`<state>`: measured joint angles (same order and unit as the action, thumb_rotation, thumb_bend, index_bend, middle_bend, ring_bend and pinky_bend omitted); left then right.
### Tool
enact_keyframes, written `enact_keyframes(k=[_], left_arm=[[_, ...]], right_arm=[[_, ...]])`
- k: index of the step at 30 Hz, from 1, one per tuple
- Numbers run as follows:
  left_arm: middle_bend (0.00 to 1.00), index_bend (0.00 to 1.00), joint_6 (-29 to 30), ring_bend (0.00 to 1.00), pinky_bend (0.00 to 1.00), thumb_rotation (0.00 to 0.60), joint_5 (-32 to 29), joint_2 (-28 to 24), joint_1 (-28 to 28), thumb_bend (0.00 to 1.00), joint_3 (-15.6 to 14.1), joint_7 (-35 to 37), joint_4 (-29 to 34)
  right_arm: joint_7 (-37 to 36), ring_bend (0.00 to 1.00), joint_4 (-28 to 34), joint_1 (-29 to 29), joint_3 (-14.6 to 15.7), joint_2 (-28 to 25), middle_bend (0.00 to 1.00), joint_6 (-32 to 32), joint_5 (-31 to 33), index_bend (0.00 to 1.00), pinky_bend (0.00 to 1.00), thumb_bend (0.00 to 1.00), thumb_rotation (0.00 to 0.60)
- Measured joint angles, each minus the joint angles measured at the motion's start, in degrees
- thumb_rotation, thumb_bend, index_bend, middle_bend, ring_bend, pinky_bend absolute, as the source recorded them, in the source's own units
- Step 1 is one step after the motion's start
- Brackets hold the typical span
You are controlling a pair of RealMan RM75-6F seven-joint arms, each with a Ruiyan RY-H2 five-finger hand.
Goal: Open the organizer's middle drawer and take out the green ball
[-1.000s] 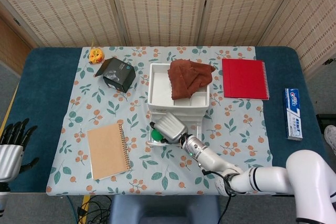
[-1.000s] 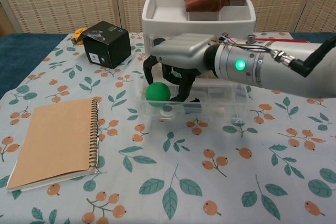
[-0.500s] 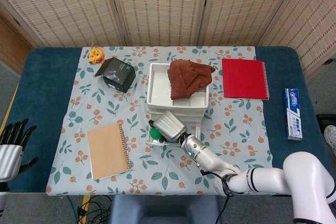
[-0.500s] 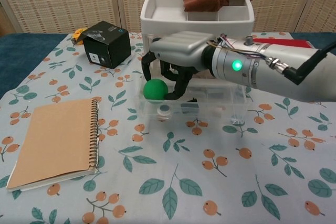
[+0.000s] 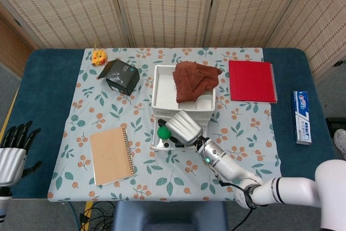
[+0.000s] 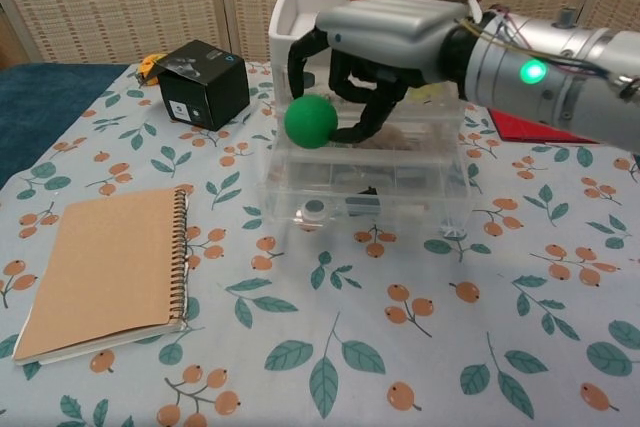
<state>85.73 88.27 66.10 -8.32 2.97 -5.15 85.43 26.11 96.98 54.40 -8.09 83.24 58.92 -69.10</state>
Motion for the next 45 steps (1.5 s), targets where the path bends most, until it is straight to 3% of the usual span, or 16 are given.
enact_keyframes(k=[8,16,25,34,36,39,42,45], left_arm=[[0.04,0.14,-0.14,0.04,0.06,0.600,0.87,0.34,-0.88,0.13,0.28,-0.42,0.59],[0.04,0.14,-0.49,0.04,0.06,0.600,1.87,0.82,-1.85,0.13,0.42,-1.60,1.83],[0.04,0.14,-0.28,0.04,0.06,0.600,2.22,0.62,-2.13,0.13,0.43,-2.45,2.80],[0.04,0.14,0.14,0.04,0.06,0.600,1.91,0.16,-1.59,0.13,0.10,-2.68,3.13],[0.04,0.14,0.22,0.04,0.06,0.600,1.69,0.10,-1.46,0.13,0.12,-2.59,3.15],[0.04,0.14,0.16,0.04,0.06,0.600,1.77,0.09,-1.43,0.13,-0.04,-2.61,3.11],[0.04,0.14,0.24,0.04,0.06,0.600,1.69,0.10,-1.35,0.13,-0.05,-2.46,3.09],[0.04,0.14,0.09,0.04,0.06,0.600,1.57,0.25,-1.38,0.13,-0.05,-2.43,2.96]], right_arm=[[-3.95,1.00,6.44,-9.65,4.34,-9.62,0.88,8.39,-5.89,0.52,1.00,0.45,0.600],[-8.98,1.00,5.71,-18.03,9.82,-13.25,0.88,12.50,-9.43,0.52,1.00,0.45,0.600],[-13.84,1.00,-4.82,-21.95,11.29,-9.70,0.87,12.18,-10.36,0.52,1.00,0.45,0.600],[-17.27,1.00,-18.26,-21.44,9.76,0.35,0.87,5.25,-9.83,0.51,1.00,0.45,0.600],[-17.86,1.00,-20.71,-21.02,9.13,2.65,0.87,3.90,-9.86,0.48,1.00,0.45,0.600],[-18.65,1.00,-22.54,-20.43,8.01,4.70,0.85,2.61,-10.18,0.34,1.00,0.45,0.600],[-18.63,1.00,-22.53,-20.29,7.60,4.69,0.85,2.29,-10.63,0.19,1.00,0.45,0.600],[-18.42,1.00,-21.78,-20.53,7.31,3.87,0.85,1.96,-10.31,0.10,1.00,0.46,0.600]])
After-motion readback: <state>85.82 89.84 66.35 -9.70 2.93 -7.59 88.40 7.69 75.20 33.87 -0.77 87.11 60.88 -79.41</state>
